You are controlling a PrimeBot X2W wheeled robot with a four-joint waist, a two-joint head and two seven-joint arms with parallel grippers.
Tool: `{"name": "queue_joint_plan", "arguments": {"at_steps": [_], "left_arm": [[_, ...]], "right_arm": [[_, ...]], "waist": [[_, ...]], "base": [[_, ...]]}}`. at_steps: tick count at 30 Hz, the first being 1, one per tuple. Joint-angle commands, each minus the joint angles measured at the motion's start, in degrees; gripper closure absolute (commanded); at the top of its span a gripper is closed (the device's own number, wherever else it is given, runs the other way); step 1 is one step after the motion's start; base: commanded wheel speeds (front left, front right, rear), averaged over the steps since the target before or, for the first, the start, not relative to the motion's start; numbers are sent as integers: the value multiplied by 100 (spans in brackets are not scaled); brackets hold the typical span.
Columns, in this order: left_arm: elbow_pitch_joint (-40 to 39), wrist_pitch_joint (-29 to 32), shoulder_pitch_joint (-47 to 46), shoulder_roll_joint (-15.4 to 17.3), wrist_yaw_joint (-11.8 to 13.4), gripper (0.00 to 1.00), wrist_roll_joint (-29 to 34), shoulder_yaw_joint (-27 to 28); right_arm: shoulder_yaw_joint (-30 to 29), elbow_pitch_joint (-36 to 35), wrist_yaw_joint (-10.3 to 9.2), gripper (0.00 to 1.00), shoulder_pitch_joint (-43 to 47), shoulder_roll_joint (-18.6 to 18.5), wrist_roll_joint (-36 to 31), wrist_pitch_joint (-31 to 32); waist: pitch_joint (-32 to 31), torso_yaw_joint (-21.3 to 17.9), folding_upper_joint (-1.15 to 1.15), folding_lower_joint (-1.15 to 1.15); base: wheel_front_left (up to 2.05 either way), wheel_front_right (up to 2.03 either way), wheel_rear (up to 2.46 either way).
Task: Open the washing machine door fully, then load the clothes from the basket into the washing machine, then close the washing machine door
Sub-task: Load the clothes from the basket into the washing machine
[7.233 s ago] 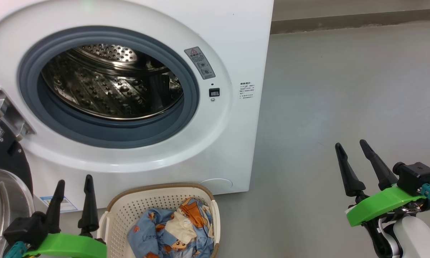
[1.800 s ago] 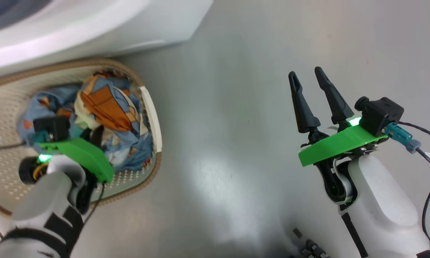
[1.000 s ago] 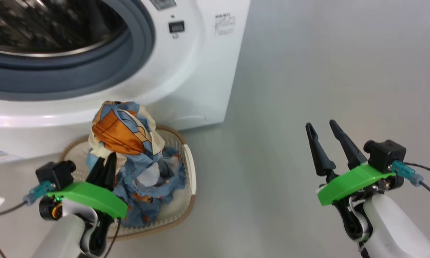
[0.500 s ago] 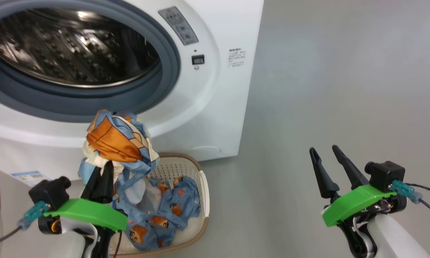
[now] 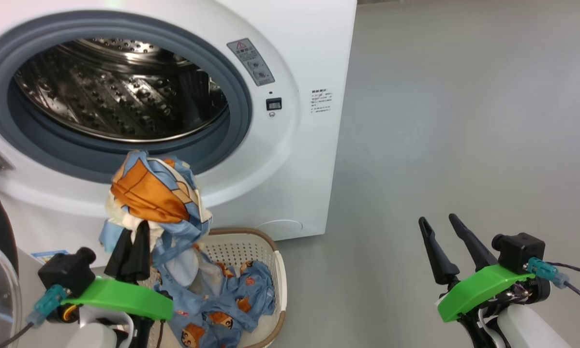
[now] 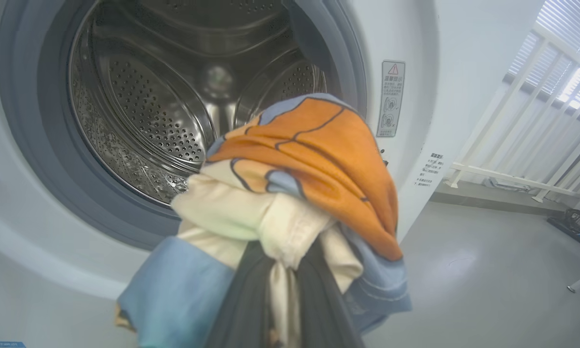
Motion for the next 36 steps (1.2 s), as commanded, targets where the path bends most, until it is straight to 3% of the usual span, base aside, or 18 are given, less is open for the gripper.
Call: {"name": "queue_joint_plan", "arguments": {"at_steps": [1,14,21,36], "left_arm": [[-218,-60,-26,168,66,100,102,222],[-419,-30,-37,225,205,100,71,268],[-250,15,-508,351,196,100,47,355],[1654,7,-2781,698,-22,100,46,569]], "right_arm": [[106,-118,32,0,17,-67,75,-47],[165,-160,32,0,-5,-121,89,-47],[217,-218,32,0,-107,-119,46,-47],[111,-724,32,0,-466,-29,-308,-47]], "waist": [[-44,-28,0,0],[7,-139,0,0],[248,-240,0,0],[1592,-597,0,0]], "base": [[0,0,0],[0,0,0],[0,0,0],[0,0,0]]}}
